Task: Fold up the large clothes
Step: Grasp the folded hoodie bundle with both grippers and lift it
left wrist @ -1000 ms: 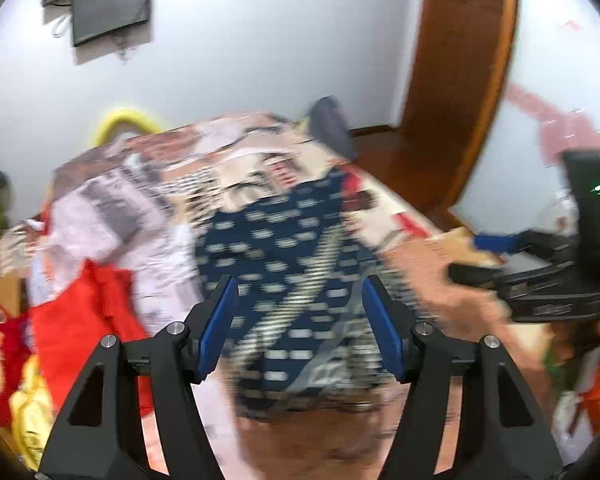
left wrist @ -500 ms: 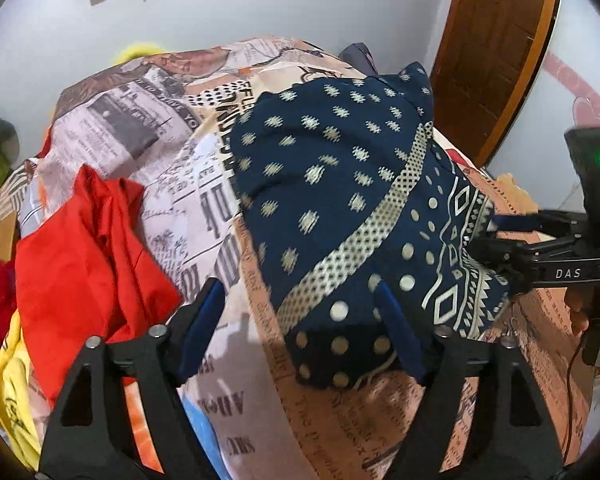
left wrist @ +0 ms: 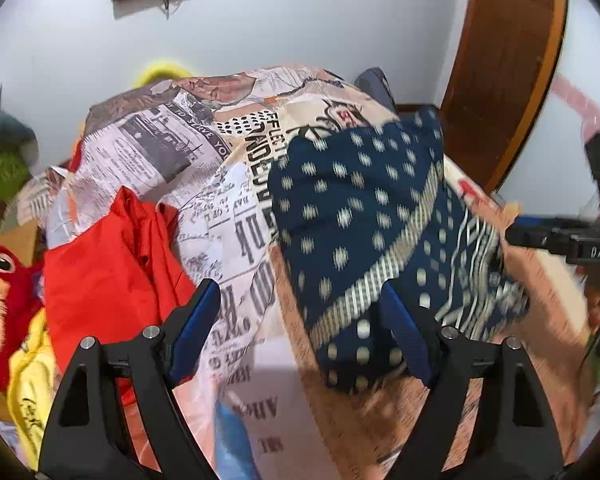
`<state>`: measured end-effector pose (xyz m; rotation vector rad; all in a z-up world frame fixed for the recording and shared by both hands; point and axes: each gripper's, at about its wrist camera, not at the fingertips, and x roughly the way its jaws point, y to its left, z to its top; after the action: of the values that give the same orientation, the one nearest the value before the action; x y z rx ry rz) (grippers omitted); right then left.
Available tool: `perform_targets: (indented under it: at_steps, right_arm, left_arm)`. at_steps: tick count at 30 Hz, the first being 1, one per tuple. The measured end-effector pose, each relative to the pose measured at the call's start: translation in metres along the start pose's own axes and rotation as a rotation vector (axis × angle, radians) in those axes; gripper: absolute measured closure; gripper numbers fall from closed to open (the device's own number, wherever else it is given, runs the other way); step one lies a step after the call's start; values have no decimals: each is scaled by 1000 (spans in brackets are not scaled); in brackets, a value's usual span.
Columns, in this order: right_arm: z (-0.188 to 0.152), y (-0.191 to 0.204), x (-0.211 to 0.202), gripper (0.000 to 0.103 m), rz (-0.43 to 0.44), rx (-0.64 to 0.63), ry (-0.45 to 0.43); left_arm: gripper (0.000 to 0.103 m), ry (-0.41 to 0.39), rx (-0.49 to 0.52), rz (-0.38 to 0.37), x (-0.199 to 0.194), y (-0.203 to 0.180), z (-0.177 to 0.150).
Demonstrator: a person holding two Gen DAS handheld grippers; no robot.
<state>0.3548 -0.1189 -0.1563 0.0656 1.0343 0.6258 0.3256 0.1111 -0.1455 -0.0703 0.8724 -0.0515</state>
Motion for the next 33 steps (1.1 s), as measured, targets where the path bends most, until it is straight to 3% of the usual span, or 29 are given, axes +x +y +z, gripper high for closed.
perform_targets:
  at_steps: [4,8,12,13,16,24,26,29,33]
  right_arm:
    - [18,-7,20,29,90,71,18]
    - [26,-21,55,29,112,130,85]
    - [25,-40,88,27,173,195,162]
    - [24,-44,95,21,194,217,172]
    - [22,-51,108,16,230,237,173]
    - [32,-49,119,10,310,239,150]
    - [33,-47,116,13,326,242,147]
    - [34,-44,115,28,359,256,146]
    - [42,-28,102,58,334,216,136]
  left_arm:
    - [21,46,-118,-128,22,21,19]
    - [21,145,-229,-278,64,37,26]
    - [19,211,-295,-346,100,42,23]
    - [15,216,-311,-364,107,43,23]
    - [8,213,-335,-387,121,45,25]
    - [6,245,-416,-487,154,47,27]
    - [6,240,-420,-493,154,47,27]
    - [16,230,-422,-513,149,46,28]
    - [33,219,-380,-487,133,41,33]
